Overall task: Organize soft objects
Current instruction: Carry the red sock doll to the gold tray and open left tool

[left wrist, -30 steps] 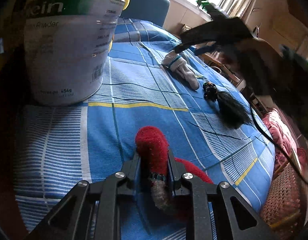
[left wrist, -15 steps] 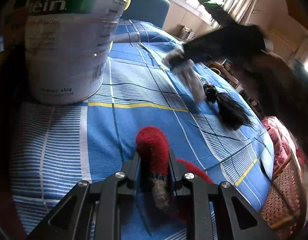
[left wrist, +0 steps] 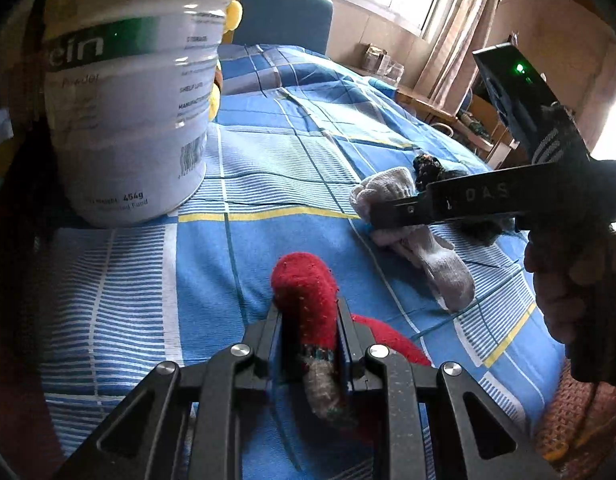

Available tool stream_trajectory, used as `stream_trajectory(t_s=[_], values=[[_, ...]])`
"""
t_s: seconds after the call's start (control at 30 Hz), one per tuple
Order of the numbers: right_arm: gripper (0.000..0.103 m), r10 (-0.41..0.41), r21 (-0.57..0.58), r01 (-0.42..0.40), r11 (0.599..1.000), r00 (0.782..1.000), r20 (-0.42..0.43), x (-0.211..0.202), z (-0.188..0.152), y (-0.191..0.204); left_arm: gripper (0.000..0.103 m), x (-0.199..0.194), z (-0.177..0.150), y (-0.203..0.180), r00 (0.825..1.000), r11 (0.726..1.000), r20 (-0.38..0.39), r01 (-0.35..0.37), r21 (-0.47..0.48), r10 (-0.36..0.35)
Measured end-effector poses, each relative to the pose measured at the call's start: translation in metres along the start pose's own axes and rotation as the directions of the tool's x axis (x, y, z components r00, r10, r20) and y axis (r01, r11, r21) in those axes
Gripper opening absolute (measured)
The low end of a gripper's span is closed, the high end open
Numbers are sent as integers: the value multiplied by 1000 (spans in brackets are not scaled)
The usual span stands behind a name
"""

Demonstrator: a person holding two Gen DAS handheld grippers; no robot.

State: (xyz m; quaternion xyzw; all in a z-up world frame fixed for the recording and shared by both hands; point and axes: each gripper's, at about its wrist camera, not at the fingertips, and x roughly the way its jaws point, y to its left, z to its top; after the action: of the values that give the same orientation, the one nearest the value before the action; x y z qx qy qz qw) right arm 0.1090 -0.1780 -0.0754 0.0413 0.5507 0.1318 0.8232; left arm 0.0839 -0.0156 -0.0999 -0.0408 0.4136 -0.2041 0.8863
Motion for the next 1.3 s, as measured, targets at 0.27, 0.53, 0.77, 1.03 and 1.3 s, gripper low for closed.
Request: stream_trajectory(t_s=[0.27, 0.53, 0.77, 1.03, 1.3], values=[[38, 0, -13, 0, 1000, 1000, 2, 8, 5, 0, 17, -9, 2, -9, 997, 997, -37, -68, 34, 70], [40, -11, -42, 10, 999, 1000, -7, 8, 1, 2, 17, -56, 5, -16, 996, 995, 16, -90, 37, 90], [41, -25, -70, 24, 997, 1000, -12, 9, -1, 4, 17, -102, 12, -6, 987, 991, 85, -135, -10, 136], [41, -55, -113, 56, 992, 998, 5, 12, -7, 8, 17, -140, 10, 26, 974, 979, 121, -178, -103, 190], [41, -66, -124, 67, 990, 998, 12, 11, -8, 8, 18, -172, -7, 89, 955, 935, 117, -235, -264, 273]])
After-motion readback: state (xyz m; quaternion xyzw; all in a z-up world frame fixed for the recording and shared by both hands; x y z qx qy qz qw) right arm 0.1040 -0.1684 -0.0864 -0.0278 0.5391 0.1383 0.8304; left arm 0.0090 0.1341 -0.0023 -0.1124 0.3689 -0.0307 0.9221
